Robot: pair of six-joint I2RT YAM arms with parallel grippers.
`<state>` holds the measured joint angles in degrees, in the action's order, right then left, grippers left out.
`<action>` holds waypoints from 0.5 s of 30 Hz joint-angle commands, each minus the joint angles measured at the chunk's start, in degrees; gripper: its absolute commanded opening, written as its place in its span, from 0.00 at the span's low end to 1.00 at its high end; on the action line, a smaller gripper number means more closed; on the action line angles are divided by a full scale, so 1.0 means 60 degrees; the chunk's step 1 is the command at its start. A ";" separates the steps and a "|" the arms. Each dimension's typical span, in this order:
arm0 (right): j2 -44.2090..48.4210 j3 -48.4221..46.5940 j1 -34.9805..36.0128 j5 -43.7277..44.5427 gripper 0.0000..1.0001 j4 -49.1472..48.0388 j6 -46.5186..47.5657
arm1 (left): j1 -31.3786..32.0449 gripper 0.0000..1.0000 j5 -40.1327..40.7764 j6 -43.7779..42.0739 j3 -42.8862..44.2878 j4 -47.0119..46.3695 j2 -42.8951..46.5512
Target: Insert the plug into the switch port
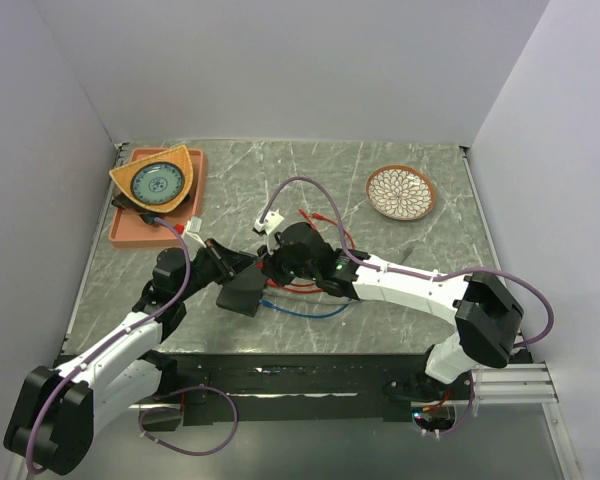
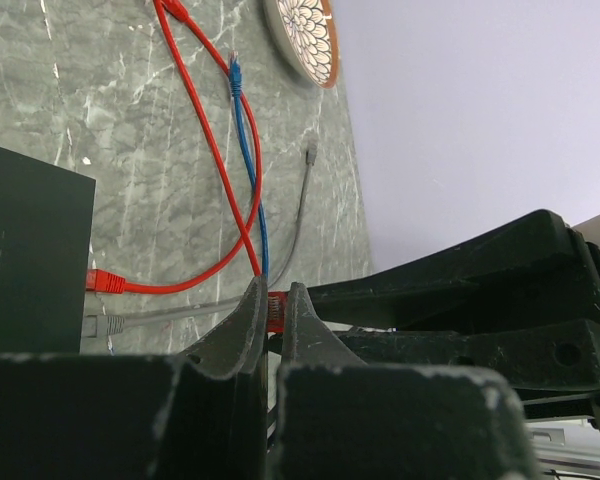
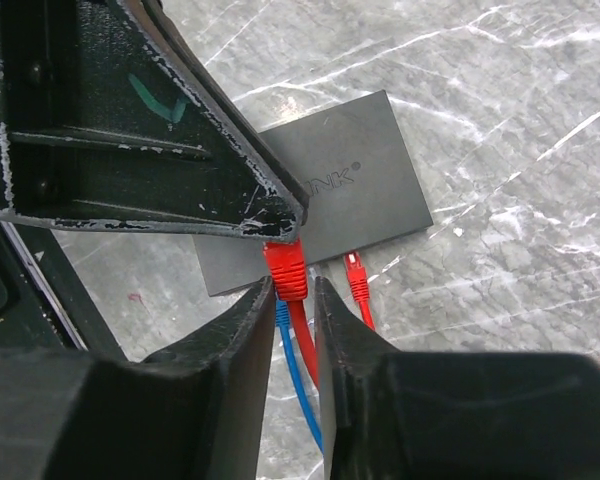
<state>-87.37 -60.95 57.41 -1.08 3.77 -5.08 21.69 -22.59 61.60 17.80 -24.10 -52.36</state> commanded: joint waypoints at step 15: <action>-0.0277 -0.0550 0.0144 0.1176 0.00 -0.0189 0.0012 | 0.0032 0.02 0.0073 -0.0086 0.0329 -0.0057 0.0215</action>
<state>-88.86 -62.37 58.17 1.98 4.29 -5.23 21.47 -21.06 61.58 17.80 -23.70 -52.34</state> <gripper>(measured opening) 0.042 0.053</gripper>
